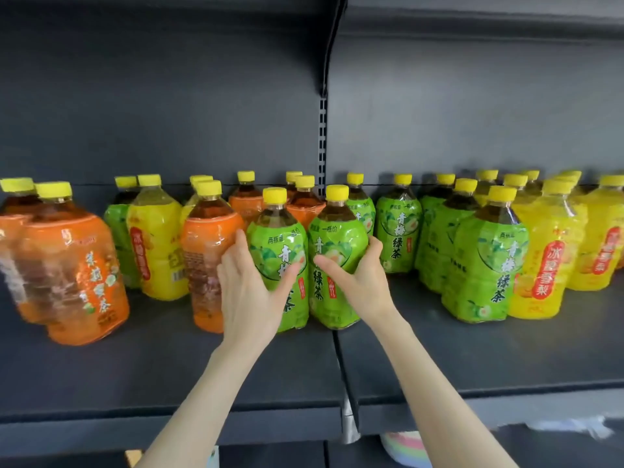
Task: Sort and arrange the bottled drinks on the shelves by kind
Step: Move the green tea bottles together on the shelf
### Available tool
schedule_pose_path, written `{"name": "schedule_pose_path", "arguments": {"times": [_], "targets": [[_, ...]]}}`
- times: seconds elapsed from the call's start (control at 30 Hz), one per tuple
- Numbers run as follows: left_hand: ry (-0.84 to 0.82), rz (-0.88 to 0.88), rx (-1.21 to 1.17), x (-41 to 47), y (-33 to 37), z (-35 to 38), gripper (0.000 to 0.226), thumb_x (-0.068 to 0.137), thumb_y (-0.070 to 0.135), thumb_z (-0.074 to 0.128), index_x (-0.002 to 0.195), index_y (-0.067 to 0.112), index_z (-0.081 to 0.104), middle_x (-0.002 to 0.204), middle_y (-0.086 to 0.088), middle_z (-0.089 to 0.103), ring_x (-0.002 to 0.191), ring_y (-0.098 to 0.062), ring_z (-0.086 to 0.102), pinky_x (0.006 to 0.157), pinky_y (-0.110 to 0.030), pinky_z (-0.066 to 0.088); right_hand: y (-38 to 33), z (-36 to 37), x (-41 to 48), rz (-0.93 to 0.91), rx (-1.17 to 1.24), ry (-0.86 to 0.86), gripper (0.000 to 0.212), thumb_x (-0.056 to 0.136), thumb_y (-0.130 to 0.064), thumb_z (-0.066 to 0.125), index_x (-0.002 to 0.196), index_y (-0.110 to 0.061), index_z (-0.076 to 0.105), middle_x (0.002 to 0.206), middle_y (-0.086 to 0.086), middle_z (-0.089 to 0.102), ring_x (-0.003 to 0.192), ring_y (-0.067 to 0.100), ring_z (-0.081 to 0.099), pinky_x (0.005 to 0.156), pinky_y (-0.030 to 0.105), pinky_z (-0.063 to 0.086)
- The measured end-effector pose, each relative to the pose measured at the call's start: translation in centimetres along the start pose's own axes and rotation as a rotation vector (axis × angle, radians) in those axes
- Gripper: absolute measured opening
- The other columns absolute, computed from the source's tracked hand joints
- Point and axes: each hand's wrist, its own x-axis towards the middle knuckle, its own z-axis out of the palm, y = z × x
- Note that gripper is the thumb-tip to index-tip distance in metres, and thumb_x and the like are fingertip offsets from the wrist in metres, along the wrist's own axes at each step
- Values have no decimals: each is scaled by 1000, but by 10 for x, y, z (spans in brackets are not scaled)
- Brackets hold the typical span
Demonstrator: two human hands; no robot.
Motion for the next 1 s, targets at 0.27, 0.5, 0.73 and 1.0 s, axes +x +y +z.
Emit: {"name": "schedule_pose_path", "arguments": {"times": [0.27,0.5,0.73,1.0], "targets": [[-17,15,-162,3,1,3,74,79,41,68,137,12,32,132,-13,39,122,-26,42,96,-32,34,11,-18,-7,-5,207,2,84,67,-47,81,135,-24,38,116,-10,67,108,11,64,97,45,51],[-81,-15,-394,-1,4,12,69,82,38,67,133,26,23,130,-2,47,113,-20,53,90,-33,44,15,-25,-19,-25,255,45,90,68,-47,76,137,-35,20,123,-7,60,112,12,62,99,45,49],[-191,-44,-548,-9,17,19,76,79,40,65,139,26,21,122,7,54,102,-1,57,79,-12,48,21,-58,-23,-60,287,113,76,76,-39,77,138,-25,36,116,-9,63,106,13,65,92,49,53],[-264,-48,-593,-18,46,48,72,76,60,62,135,39,25,137,10,44,125,-7,46,103,-39,42,38,-108,-19,-142,-140,192,76,74,-63,64,137,-21,48,112,-7,37,112,17,43,101,38,44]]}}
